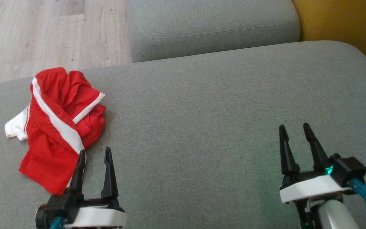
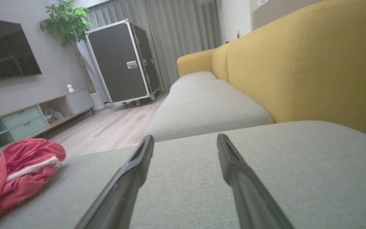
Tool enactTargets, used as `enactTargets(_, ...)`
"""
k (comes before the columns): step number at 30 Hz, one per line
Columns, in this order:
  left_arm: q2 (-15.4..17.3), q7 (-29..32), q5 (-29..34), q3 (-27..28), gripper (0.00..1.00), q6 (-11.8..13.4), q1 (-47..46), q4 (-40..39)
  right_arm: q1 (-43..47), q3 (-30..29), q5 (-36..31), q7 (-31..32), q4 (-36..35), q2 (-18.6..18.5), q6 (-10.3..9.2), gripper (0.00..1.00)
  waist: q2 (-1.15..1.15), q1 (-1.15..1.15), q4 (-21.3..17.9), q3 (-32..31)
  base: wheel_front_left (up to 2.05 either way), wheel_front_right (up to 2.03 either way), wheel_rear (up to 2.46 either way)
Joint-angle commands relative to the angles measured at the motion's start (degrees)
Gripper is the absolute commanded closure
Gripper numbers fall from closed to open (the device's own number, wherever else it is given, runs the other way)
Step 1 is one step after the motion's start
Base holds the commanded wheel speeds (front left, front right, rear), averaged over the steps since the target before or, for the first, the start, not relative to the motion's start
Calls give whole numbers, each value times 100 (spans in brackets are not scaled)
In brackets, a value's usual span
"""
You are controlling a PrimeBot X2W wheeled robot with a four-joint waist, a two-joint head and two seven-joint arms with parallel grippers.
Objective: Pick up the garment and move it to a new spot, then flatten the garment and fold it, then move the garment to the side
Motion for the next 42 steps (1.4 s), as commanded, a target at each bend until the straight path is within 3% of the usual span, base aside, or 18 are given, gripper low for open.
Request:
enactTargets(1,-66,-114,163,273,0,-128,-142,-105,-199,192,-240,-124,-145,-44,-4,0,0,0,-12,-2,0,0,0)
enactTargets(5,-214,-170,295,544,0,-397,-140,29,-220,253,-550,-180,-129,-45,-4,0,0,0,-22,-2,0,0,0)
enactTargets(14,-339,-170,577,921,0,-774,-232,238,-210,269,-480,-180,-171,-45,-4,0,0,0,46,-4,0,0,0)
enactTargets(23,-352,-170,625,1115,0,-753,-226,308,-196,572,-385,-180,-144,-45,-4,0,0,0,363,-61,0,0,0)
enactTargets(42,-354,-170,833,1497,0,-826,74,331,34,1244,-55,-180,-41,-45,-4,0,0,0,1615,-367,0,0,0)
